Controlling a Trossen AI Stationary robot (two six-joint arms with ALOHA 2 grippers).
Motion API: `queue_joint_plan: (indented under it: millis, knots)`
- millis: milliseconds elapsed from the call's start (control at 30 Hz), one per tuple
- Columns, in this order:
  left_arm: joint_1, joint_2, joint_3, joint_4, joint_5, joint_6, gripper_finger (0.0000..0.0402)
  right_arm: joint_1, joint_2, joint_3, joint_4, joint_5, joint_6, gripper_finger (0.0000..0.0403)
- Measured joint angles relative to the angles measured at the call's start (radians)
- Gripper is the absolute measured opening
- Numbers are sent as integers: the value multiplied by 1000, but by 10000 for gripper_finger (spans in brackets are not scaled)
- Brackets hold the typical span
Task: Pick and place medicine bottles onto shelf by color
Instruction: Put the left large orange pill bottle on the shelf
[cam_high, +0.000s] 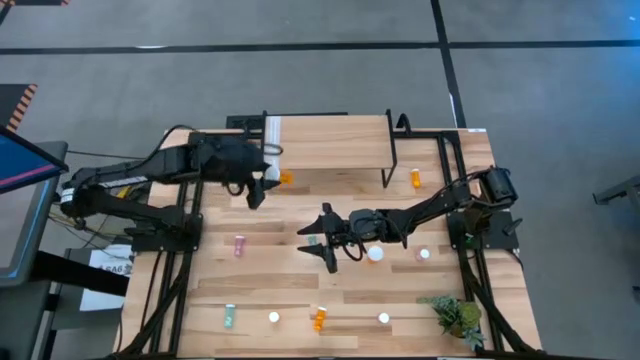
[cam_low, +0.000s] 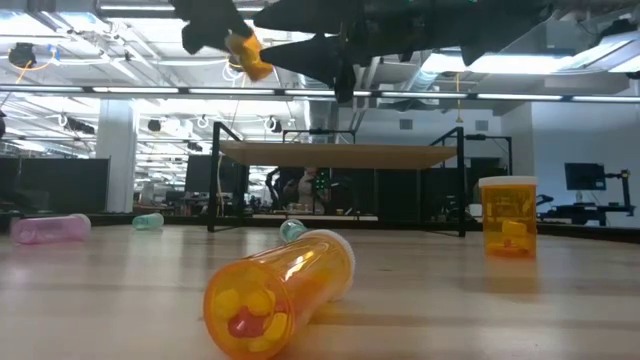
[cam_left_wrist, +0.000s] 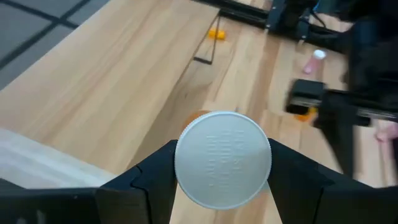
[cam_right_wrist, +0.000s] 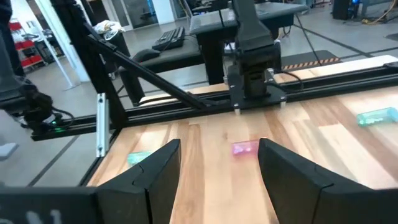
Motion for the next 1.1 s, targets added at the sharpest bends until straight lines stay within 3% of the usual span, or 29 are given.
queue_joint_plan:
  millis: [200,700,1100]
  knots:
    - [115,92,103,-68,55,57,197,9,0,0,-9,19,2,229]
    - [319,441,548,-416,65,246,197,32,0,0,-17,28,17,224]
    - [519,613,599,-423,140,327,197,80,0,0,-47,76,19,223]
